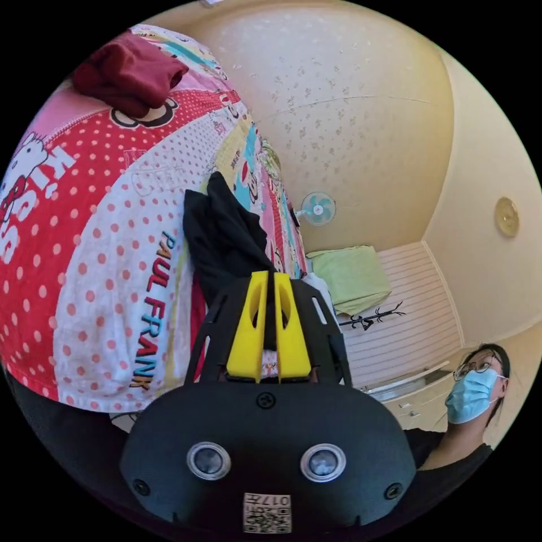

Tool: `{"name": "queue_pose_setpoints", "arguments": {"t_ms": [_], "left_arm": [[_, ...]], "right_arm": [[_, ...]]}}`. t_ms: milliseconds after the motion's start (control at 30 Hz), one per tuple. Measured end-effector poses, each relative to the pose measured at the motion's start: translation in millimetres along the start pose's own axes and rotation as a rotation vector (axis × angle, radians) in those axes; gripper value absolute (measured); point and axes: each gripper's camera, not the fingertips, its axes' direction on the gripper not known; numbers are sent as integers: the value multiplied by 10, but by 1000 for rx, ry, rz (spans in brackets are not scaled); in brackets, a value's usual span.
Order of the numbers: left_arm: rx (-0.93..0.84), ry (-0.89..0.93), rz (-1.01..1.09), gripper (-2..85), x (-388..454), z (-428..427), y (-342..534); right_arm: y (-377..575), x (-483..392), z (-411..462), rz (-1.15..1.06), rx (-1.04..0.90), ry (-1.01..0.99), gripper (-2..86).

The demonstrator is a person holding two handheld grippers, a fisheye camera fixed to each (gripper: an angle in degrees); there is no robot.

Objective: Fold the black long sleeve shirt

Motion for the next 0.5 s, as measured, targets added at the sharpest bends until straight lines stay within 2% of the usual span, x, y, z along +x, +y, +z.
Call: {"name": "queue_pose_setpoints", "arguments": {"t_ms": [133,233,300,400,500], "left_arm": [[-166,-11,231,8,772,807,-116],[-394,91,360,12,1295,1745,70],[-625,73,426,31,1486,2528,401],[-844,93,405,97,1372,3127,843],[-789,68,389,107,1178,3034,1022]], "right_arm": [[-7,423,-145,144,35,-198,7],[170,769,-318,279,178,-295,6],[230,931,-390,335,231,-297,5],[250,1138,-487,388,255,-223,5],[296,1361,-561,451,268,-181,6]]}}
